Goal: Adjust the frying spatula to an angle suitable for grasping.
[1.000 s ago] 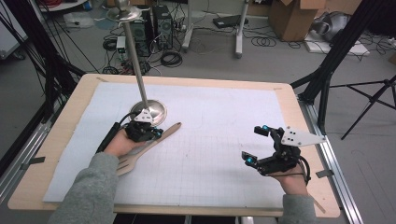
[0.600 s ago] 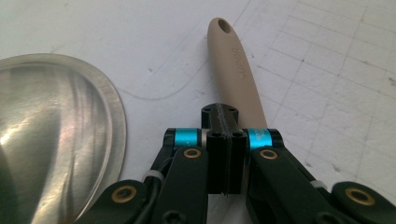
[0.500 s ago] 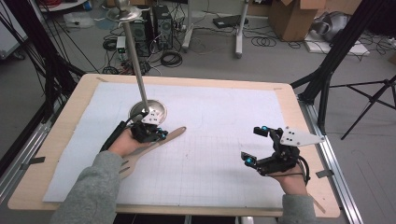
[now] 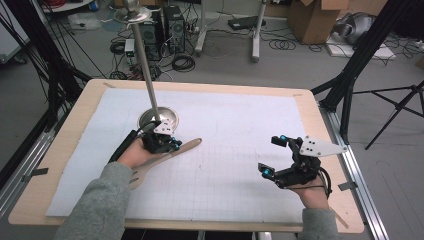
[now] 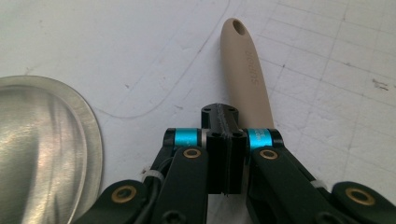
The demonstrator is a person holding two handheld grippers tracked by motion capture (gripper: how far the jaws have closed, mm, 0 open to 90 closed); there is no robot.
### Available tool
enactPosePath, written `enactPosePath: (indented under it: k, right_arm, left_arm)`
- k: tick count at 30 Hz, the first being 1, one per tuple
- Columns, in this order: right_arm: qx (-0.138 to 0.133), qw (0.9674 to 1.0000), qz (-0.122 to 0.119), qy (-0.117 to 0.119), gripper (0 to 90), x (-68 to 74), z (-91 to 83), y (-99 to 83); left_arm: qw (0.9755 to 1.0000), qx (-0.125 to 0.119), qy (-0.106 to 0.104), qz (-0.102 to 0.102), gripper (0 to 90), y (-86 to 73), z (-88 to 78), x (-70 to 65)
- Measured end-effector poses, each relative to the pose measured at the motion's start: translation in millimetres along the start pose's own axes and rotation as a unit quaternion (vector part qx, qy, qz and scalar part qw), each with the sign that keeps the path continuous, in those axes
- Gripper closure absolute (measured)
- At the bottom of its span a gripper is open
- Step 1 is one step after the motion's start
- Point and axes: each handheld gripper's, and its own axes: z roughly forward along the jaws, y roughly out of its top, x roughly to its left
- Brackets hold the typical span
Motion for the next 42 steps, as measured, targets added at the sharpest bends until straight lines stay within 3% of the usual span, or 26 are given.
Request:
enactPosePath:
  k: [14, 18, 20, 26, 33, 35, 37, 40, 42]
  right_arm:
    - [0.003, 1.0000, -0.001, 0.002, 1.2, 1.1, 2.2, 0.1]
    - [0.003, 1.0000, -0.002, 0.004, 1.2, 0.5, 3.2, 0.5]
    - [0.004, 1.0000, -0.002, 0.004, 1.2, 0.5, 3.9, 0.4]
    - [0.003, 1.0000, 0.000, 0.008, 1.2, -0.5, 5.3, 0.8]
    - [0.007, 0.9999, 0.000, 0.011, 1.2, -1.7, 8.8, 0.6]
    - [0.009, 0.9999, 0.003, 0.012, 1.2, -2.1, 10.2, 0.4]
    - [0.007, 0.9999, 0.000, 0.011, 1.2, -2.8, 11.0, 0.4]
    - [0.010, 0.9999, 0.003, 0.013, 1.2, -3.5, 12.5, -0.1]
    - [0.011, 0.9998, 0.001, 0.016, 1.2, -4.1, 14.2, -0.2]
  left_arm:
    - [0.9977, -0.065, 0.014, -0.015, 89.7, 8.7, -43.7, 2.5]
    - [0.9971, -0.075, 0.010, -0.008, 89.5, 11.0, -54.4, -2.5]
    - [0.9977, -0.067, 0.010, -0.004, 88.3, 11.5, -58.8, -5.1]
    - [0.9990, -0.043, 0.004, 0.001, 64.1, 8.8, -64.2, -16.5]
    - [0.9976, -0.066, -0.006, -0.022, 39.8, 3.5, -74.3, -24.0]
    - [0.9974, -0.067, -0.009, -0.025, 26.9, 1.0, -77.4, -25.8]
    - [0.9969, -0.075, -0.003, -0.023, 25.9, -1.6, -80.6, -28.0]
    - [0.9962, -0.081, 0.001, -0.031, 14.7, -5.7, -84.3, -29.9]
    - [0.9961, -0.083, 0.000, -0.030, 14.4, -7.9, -86.9, -30.0]
